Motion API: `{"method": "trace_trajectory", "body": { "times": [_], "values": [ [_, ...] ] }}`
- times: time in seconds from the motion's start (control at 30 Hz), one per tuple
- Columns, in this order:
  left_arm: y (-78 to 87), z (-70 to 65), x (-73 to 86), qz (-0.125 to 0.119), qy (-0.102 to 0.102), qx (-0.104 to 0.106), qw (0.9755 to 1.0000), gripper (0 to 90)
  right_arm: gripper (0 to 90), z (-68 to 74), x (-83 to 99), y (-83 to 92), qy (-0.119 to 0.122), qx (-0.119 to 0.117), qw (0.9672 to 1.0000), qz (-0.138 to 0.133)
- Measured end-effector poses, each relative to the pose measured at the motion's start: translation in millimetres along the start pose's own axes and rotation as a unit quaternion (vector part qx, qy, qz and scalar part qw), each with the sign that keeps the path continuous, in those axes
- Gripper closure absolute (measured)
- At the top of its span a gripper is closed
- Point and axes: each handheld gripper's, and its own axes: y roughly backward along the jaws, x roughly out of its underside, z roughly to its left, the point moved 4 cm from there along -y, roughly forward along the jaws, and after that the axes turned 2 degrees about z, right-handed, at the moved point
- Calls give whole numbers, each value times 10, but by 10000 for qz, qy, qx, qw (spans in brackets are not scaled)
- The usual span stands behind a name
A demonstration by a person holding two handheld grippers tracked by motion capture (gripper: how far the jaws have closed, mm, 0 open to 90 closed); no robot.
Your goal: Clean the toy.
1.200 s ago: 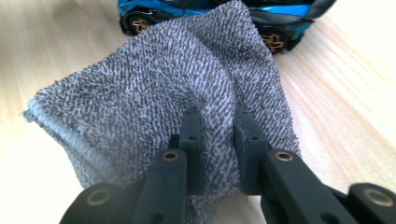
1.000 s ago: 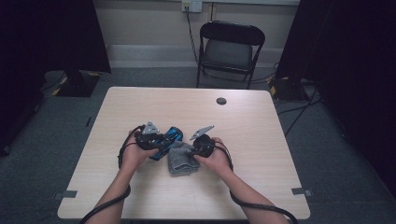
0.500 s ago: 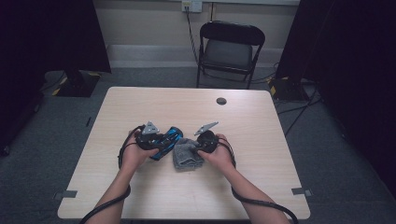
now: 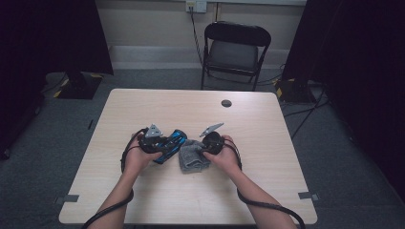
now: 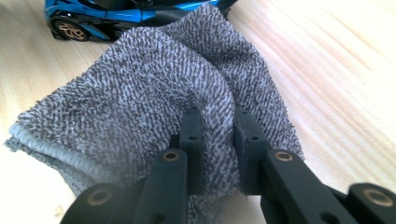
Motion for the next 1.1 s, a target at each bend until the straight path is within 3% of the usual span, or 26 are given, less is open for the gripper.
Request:
{"method": "trace_trajectory", "body": {
  "times": [0.8, 1.1],
  "values": [
    [-2, -6, 1, -12, -11, -21, 10000, 517, 766, -153, 16, 49, -313, 267, 9991, -51],
    [1, -5, 3, -12, -11, -23, 10000, 517, 766, -313, 75, 150, -468, 401, 9980, -163]
  ]
}}
